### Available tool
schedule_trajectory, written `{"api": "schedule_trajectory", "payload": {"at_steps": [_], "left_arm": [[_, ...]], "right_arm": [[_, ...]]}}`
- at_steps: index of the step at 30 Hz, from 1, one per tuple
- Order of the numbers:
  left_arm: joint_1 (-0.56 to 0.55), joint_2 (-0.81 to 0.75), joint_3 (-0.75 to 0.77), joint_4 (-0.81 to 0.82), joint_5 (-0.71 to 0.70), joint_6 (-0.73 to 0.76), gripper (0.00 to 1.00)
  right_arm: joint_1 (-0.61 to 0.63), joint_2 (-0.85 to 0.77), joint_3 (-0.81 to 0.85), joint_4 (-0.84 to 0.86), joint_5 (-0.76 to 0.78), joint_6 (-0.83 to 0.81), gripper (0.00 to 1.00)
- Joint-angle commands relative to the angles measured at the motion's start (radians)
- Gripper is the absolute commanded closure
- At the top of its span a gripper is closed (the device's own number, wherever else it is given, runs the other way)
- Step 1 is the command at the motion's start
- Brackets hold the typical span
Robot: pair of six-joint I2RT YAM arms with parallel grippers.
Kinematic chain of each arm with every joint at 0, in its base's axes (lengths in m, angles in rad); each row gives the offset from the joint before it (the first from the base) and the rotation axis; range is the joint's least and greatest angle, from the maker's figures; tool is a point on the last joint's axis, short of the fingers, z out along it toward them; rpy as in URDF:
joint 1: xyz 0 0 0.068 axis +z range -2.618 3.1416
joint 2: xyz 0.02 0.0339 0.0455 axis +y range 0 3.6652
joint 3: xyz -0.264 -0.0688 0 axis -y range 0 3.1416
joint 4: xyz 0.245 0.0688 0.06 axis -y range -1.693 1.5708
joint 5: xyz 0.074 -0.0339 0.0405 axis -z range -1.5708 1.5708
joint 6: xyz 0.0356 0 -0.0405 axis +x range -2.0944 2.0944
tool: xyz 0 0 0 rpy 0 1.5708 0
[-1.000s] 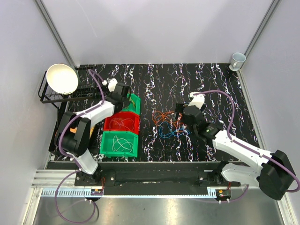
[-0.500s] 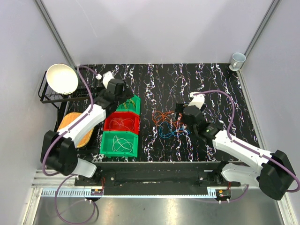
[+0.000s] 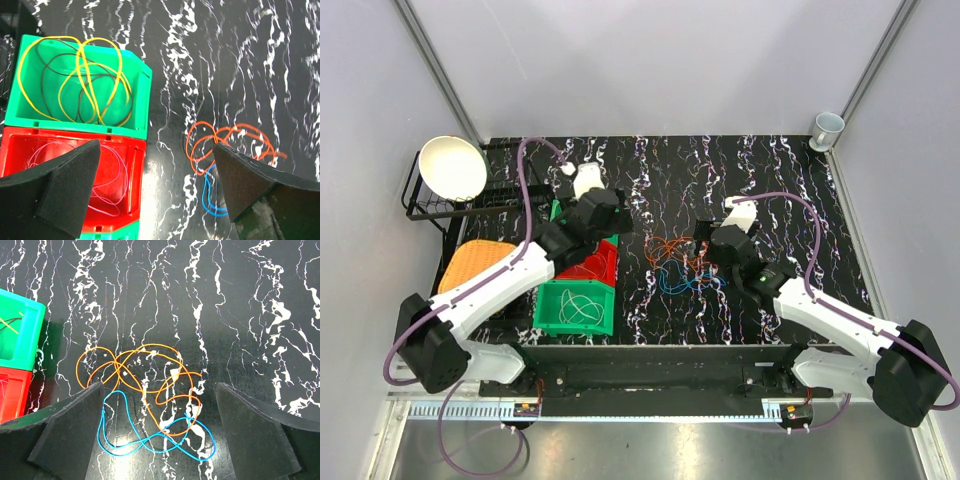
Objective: Untangle the cables
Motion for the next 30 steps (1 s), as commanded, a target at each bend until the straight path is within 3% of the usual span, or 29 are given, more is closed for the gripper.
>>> {"api": "schedule_trajectory", "payload": {"at_steps": [1, 19, 30], "left_arm": [[-0.071, -0.007, 0.041, 0.011, -0.069, 0.072, 0.01], [-0.201, 0.249, 0.057, 0.137, 0.114, 0.085, 0.04], [-0.237, 0.441, 0.123, 0.14, 0.194, -0.018, 0.09]], "right_arm": [[-0.007, 0.0, 0.023, 0.034, 0.009, 0.005, 0.02], [-0.007, -0.025, 0.006, 0.035, 0.029, 0.019, 0.04], [-0.009, -0.022, 0.008, 0.037, 0.026, 0.017, 0.04]]}}
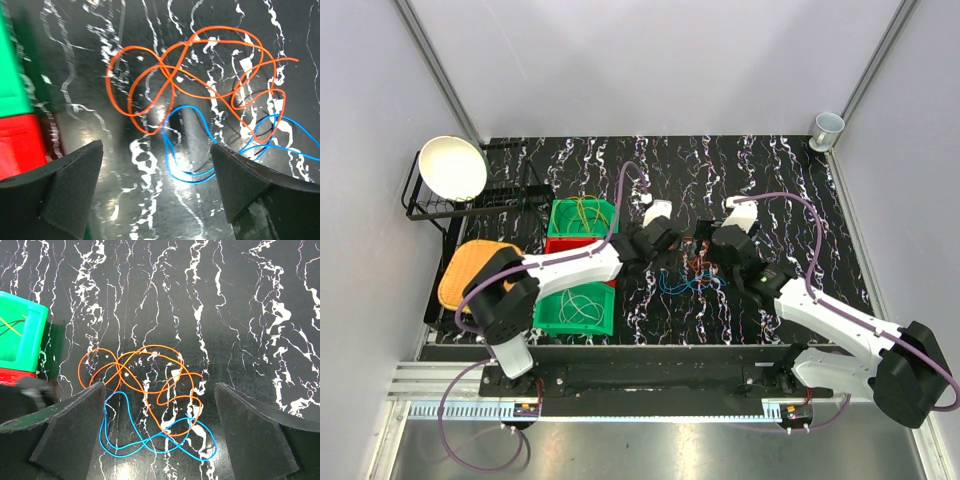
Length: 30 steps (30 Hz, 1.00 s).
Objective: Untangle the cables
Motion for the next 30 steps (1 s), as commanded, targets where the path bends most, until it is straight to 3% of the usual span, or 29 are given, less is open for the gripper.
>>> {"api": "schedule_trajectory", "payload": {"at_steps": [1, 15, 19, 21, 22, 25, 30], "left_arm": [[-0.024, 0.048, 0.071, 0.039, 0.044, -0.062, 0.09], [-0.07, 0.206, 0.162, -0.021, 0.05, -0.091, 0.14], [-0.075, 0.232, 0.165, -0.017, 0.053, -0.091, 0.25], [-0.078, 0.24, 0.168, -0.017, 0.056, -0.09, 0.36], [-0.08, 0.246, 0.169, -0.016, 0.059, -0.09, 0.46], [-0.083, 0.255, 0.166, -0.016, 0.061, -0.09, 0.56], [-0.087, 0.254, 0.146, -0.015, 0.058, -0.096, 0.59]], "right_arm": [[-0.007, -0.014, 0.008, 0.036, 0.024, 0.009, 0.04], [-0.007, -0.028, -0.001, 0.038, 0.027, 0.014, 0.05], [-0.007, -0.041, -0.012, 0.039, 0.04, 0.019, 0.07], [-0.007, -0.052, -0.019, 0.039, 0.044, 0.025, 0.07], [-0.005, -0.058, -0.023, 0.041, 0.046, 0.025, 0.07], [-0.005, -0.069, -0.03, 0.044, 0.049, 0.029, 0.07], [-0.009, -0.072, -0.032, 0.045, 0.05, 0.029, 0.07]]}}
